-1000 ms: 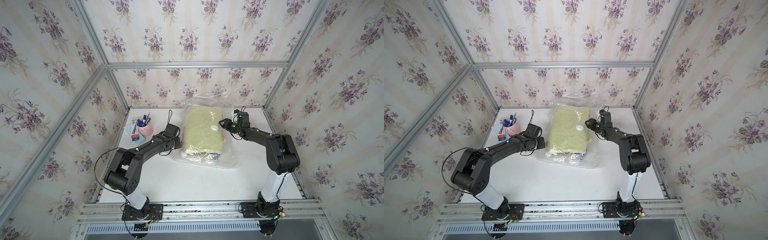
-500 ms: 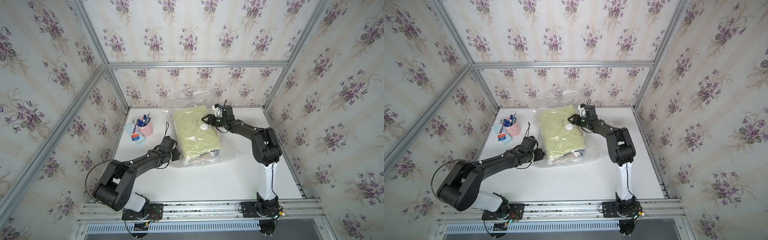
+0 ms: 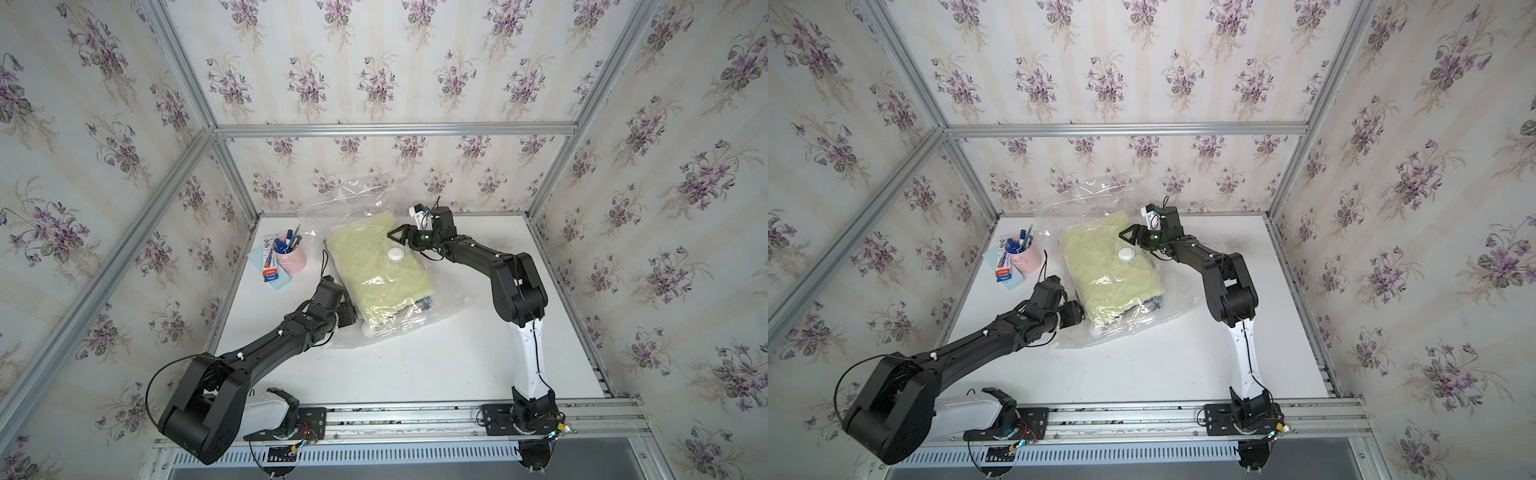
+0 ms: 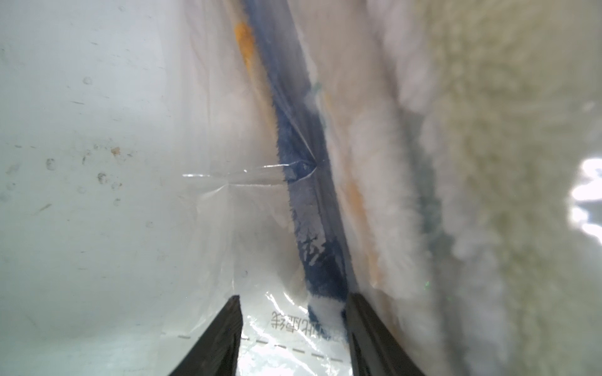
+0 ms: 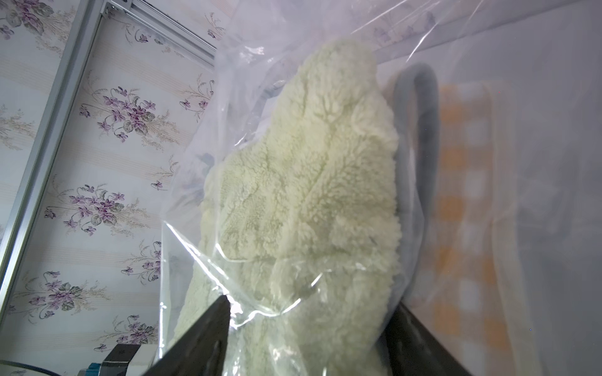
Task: Take the blanket out of the vacuum bag
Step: Adjust the vacuum bag at the center of the board.
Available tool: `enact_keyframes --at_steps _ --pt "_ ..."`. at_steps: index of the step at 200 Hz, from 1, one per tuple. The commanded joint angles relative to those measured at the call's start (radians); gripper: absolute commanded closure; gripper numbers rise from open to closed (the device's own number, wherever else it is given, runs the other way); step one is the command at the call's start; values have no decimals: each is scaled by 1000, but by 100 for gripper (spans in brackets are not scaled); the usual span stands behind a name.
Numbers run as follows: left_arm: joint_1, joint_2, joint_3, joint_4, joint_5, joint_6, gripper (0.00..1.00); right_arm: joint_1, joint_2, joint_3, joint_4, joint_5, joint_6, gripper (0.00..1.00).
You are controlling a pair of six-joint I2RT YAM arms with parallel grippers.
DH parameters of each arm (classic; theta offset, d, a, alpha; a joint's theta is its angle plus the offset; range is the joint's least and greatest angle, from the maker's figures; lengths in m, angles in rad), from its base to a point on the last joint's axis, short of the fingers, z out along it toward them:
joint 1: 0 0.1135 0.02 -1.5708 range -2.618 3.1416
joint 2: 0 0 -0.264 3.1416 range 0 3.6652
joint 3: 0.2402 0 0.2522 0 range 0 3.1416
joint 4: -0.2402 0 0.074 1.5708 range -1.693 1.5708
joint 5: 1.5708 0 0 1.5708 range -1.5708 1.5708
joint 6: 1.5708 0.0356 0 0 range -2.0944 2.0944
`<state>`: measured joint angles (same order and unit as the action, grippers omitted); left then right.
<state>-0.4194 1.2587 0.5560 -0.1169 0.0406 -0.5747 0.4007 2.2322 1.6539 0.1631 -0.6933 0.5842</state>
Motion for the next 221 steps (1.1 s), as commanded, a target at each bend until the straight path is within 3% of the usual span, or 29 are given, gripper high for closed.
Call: enact_keyframes --at_steps 1,37,72,103,152,221 --pt "-1 -28 -27 49 -16 -20 41 1 -59 -4 -57 62 -62 22" --pt "-2 -29 -42 68 5 -29 41 -28 -231 -129 -73 187 -80 22" --pt "-7 23 -62 110 0 -47 42 -91 -517 -514 226 134 98 20" --pt "-37 74 -41 129 -22 -66 42 -97 -643 -691 256 156 112 21" --pt "-122 195 41 155 -82 -87 41 -103 -677 -895 323 200 141 21" --pt "-160 276 112 192 -145 -129 39 -90 -562 -845 377 171 188 26"
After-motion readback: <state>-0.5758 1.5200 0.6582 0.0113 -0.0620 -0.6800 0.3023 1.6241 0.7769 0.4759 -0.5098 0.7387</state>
